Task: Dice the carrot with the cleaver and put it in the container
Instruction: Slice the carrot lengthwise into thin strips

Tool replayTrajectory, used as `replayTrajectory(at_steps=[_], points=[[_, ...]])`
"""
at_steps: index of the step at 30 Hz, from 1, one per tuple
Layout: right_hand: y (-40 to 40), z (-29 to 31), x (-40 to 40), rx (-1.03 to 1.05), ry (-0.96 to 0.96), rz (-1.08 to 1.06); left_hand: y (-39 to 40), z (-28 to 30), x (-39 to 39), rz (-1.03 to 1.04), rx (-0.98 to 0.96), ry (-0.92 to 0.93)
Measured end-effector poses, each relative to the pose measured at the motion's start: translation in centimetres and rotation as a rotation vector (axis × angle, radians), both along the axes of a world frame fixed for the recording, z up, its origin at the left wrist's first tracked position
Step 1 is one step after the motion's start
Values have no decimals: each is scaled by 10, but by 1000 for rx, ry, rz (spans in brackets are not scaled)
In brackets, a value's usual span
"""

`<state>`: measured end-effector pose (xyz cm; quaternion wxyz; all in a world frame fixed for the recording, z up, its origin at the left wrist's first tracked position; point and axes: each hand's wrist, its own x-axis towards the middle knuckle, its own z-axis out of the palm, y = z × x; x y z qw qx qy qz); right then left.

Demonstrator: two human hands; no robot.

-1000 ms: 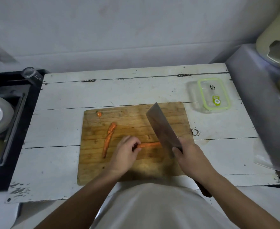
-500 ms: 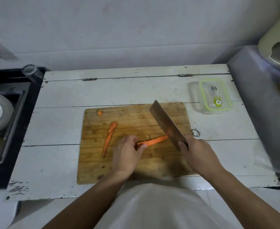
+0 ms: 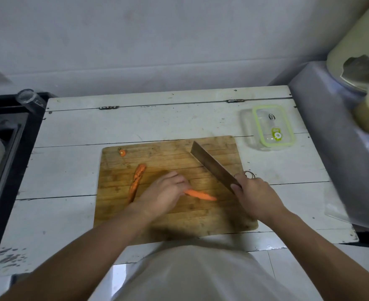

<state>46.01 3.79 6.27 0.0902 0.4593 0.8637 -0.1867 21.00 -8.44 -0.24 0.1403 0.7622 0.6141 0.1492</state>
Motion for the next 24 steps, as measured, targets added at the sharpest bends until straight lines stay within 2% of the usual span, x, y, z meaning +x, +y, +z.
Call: replayTrajectory(at_steps=[4,6,7,9,10,11,12,13,15,20,24], points=[[-8,7,2,-71,28,-48,23,3,-21,-147,-60,83],[-13,11,0,-101,37,-80,19,7,-16,-55,-56,61],[-16,12,0,-119,38,-104,13,9,-9,64,-32,-16],[-24,15,-1,-171,47,-168,-2,18,11,515,-54,-293],[-29,17,-2,-197,68,-200,-7,26,22,782,-163,-512],[-34,20,-3,-211,94,-225,-7,34,32,986,-343,-757],[-39,24,-5,-213,111,-238,-5,40,41,1105,-542,-949],[-46,28,-8,-212,116,-235,-3,43,46,1132,-696,-1022],[-59,33,-16,-197,107,-197,4,47,48,1071,-799,-965],[-84,38,-37,-188,-22,-57,21,44,44,1006,-737,-732],[-93,35,-42,-126,-67,18,21,39,45,1029,-687,-737]])
